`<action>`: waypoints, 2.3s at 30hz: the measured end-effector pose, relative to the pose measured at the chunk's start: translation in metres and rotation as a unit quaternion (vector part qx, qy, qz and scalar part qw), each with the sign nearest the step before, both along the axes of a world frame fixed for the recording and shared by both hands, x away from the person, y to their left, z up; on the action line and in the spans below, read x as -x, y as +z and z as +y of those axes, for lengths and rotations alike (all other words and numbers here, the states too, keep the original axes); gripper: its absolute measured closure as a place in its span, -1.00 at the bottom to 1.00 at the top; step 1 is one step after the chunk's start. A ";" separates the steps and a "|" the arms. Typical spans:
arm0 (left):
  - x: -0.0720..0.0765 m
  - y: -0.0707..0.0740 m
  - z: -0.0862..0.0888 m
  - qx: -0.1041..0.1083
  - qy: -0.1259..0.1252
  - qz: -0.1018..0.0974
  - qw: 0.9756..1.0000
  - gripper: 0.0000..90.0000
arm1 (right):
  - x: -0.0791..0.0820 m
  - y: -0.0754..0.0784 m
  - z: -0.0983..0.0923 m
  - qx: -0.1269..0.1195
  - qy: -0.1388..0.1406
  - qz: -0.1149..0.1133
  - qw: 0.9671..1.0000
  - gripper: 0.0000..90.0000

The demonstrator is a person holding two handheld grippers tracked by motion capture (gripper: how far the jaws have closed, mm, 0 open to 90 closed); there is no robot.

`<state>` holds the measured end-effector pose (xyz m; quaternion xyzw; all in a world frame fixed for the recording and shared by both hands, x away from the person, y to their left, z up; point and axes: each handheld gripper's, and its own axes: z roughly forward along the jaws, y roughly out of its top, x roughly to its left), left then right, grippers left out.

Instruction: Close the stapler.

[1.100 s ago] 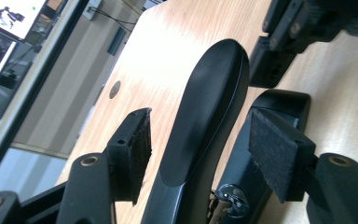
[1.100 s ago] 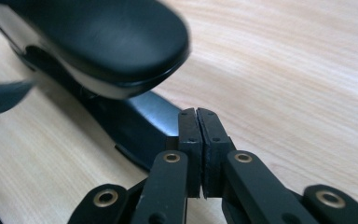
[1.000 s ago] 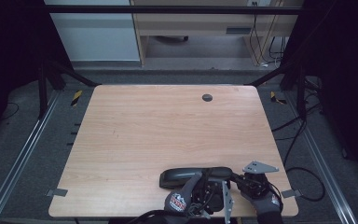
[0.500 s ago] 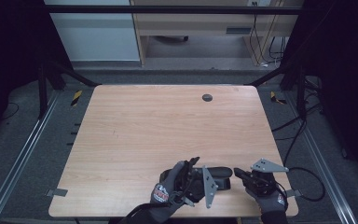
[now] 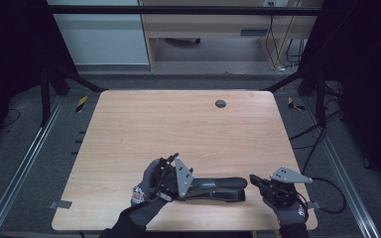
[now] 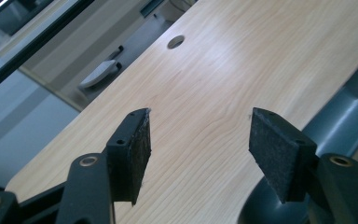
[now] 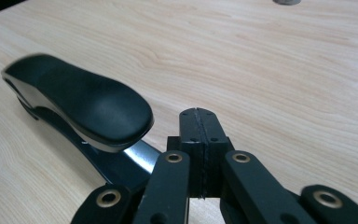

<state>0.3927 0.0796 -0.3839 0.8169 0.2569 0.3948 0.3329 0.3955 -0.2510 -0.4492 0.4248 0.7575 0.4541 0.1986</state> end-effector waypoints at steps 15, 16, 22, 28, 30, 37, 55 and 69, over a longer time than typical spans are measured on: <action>-0.007 -0.021 0.071 0.041 0.073 0.028 0.996 -0.15 | 0.004 0.016 0.007 -0.015 0.016 -0.023 0.999 1.00; -0.007 -0.023 0.075 0.042 0.077 0.031 0.996 -0.15 | 0.004 0.017 0.008 -0.015 0.017 -0.027 0.999 1.00; -0.006 -0.039 0.096 0.052 0.100 0.036 0.993 -0.14 | 0.004 0.016 0.017 -0.019 0.030 -0.025 0.999 1.00; -0.009 -0.051 0.109 0.071 0.117 0.045 0.990 -0.13 | 0.006 0.016 0.022 -0.022 0.039 -0.028 0.999 1.00; -0.009 -0.053 0.112 0.078 0.122 0.042 0.989 -0.13 | 0.006 0.015 0.023 -0.025 0.039 -0.031 0.998 1.00; -0.012 -0.064 0.123 0.098 0.134 0.056 0.984 -0.14 | 0.006 0.005 0.022 -0.033 0.031 -0.020 0.999 1.00; -0.013 -0.068 0.120 0.091 0.127 0.072 0.985 -0.13 | 0.006 -0.007 0.021 -0.029 0.021 -0.002 0.999 1.00; -0.014 -0.069 0.121 0.091 0.124 0.075 0.985 -0.13 | 0.005 -0.005 0.022 -0.018 0.024 -0.002 1.000 1.00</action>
